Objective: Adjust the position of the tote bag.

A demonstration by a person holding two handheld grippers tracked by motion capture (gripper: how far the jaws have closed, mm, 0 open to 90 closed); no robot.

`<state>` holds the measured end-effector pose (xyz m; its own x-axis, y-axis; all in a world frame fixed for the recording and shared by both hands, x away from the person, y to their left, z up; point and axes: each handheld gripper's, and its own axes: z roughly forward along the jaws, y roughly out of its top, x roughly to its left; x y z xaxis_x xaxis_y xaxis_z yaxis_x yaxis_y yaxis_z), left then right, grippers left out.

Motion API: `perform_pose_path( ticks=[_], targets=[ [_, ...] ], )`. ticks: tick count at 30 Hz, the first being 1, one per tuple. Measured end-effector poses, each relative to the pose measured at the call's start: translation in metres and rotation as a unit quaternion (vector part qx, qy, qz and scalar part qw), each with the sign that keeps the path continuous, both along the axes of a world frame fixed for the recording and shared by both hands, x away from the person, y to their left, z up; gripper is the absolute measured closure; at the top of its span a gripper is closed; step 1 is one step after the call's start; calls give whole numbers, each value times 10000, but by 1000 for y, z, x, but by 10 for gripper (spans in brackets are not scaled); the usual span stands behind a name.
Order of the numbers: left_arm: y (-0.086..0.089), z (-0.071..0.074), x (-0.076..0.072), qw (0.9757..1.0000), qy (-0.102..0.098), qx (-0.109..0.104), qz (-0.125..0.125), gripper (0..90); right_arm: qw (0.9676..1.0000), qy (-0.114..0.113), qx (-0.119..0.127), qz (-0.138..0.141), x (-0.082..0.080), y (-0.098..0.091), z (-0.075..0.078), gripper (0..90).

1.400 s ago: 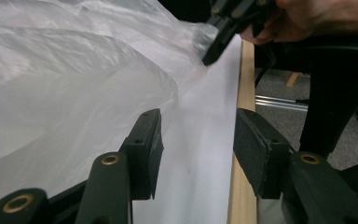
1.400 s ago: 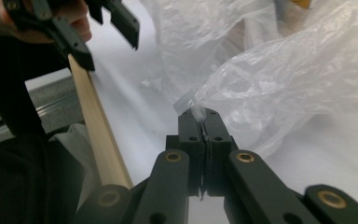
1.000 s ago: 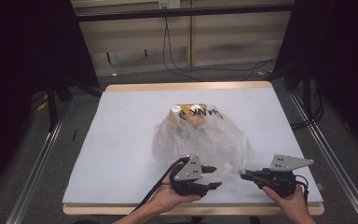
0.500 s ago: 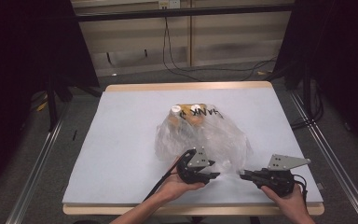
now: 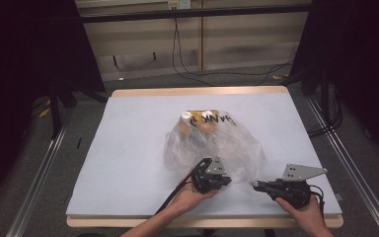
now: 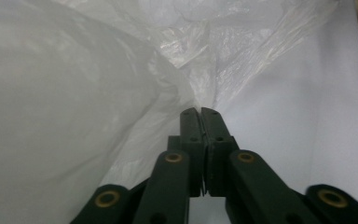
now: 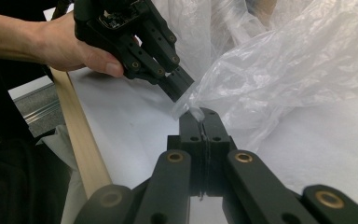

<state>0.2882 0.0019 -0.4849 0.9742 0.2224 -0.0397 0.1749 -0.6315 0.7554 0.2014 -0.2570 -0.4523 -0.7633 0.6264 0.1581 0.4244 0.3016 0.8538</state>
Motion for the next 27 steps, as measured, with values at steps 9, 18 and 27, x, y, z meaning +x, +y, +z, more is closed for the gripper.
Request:
perform_pose_path(
  ticks=[9, 18, 27],
  targets=[
    [10, 11, -2, 9998, 68, -163, -24, 900, 10000, -5, 1, -19, 0, -2, 0, 898],
    [18, 24, -13, 9981, -117, -434, -426, 900, 9999, -102, 55, -56, -1, -3, 3, 898],
    [38, 47, -21, 9951, -231, -749, -599, 900, 9997, -187, 112, -94, -3, -3, 7, 899]
  ],
)
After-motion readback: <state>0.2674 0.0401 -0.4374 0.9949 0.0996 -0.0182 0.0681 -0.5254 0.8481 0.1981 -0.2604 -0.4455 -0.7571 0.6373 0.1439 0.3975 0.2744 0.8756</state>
